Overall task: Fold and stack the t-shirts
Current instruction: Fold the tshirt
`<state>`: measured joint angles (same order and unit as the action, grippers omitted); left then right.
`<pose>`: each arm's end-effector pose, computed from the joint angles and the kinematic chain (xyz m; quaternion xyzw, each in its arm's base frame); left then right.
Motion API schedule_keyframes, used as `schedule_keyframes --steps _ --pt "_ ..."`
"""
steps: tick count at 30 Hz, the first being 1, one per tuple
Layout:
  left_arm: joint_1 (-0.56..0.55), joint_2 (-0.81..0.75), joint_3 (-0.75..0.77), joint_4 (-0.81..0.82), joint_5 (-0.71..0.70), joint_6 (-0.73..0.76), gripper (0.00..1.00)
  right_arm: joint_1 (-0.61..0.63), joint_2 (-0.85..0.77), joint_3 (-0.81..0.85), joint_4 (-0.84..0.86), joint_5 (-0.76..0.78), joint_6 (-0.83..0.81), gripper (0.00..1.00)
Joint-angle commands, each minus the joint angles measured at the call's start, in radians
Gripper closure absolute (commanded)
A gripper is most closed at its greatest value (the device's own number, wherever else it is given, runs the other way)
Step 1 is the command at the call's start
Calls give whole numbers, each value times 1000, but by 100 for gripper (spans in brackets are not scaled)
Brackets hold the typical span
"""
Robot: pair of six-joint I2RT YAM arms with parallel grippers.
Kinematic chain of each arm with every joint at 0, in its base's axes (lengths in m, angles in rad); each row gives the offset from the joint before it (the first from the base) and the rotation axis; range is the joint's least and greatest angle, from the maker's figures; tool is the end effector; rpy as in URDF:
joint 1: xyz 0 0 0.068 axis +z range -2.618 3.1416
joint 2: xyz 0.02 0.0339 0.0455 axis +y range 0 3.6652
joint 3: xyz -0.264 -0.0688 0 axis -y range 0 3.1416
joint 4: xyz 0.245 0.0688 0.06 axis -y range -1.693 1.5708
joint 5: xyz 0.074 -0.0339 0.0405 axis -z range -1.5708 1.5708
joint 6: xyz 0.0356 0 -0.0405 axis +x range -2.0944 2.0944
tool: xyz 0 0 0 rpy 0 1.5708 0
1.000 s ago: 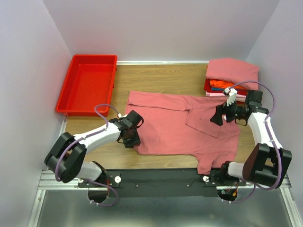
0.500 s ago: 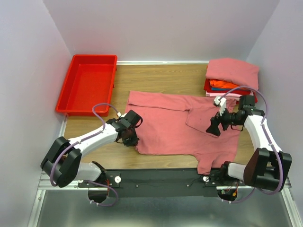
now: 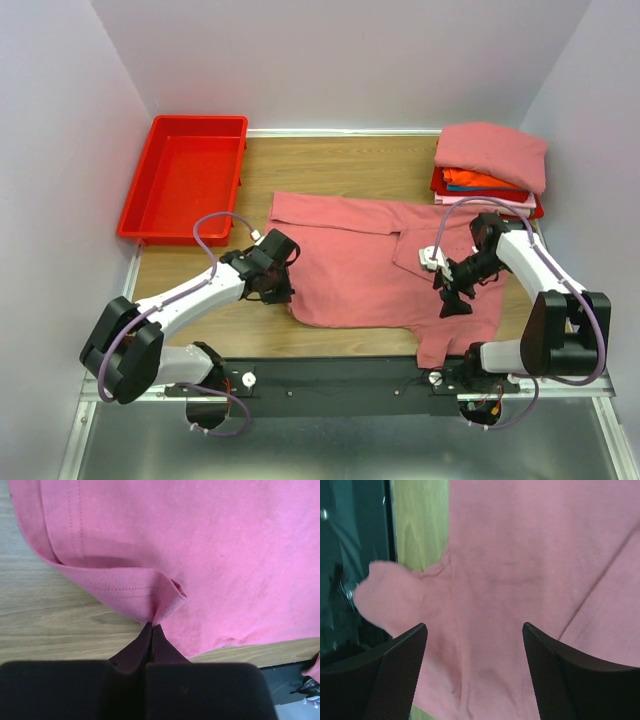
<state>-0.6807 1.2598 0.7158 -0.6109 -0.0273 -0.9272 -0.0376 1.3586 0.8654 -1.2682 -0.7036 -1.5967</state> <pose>0.1748 -0.1403 0.1891 -0.1231 0.9706 -0.1394 0.1529 0.1902 0.0159 0.2091 -0.6336 0.6877 0.2999 0.1890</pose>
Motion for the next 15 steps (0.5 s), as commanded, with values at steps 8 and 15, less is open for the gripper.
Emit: schedule_keyframes --steps 8,15 --pt "20 7 77 45 1 88 100 132 -56 -71 -120 230 -262 24" --pt "32 35 85 59 -22 85 100 176 -81 -98 -122 283 -285 35"
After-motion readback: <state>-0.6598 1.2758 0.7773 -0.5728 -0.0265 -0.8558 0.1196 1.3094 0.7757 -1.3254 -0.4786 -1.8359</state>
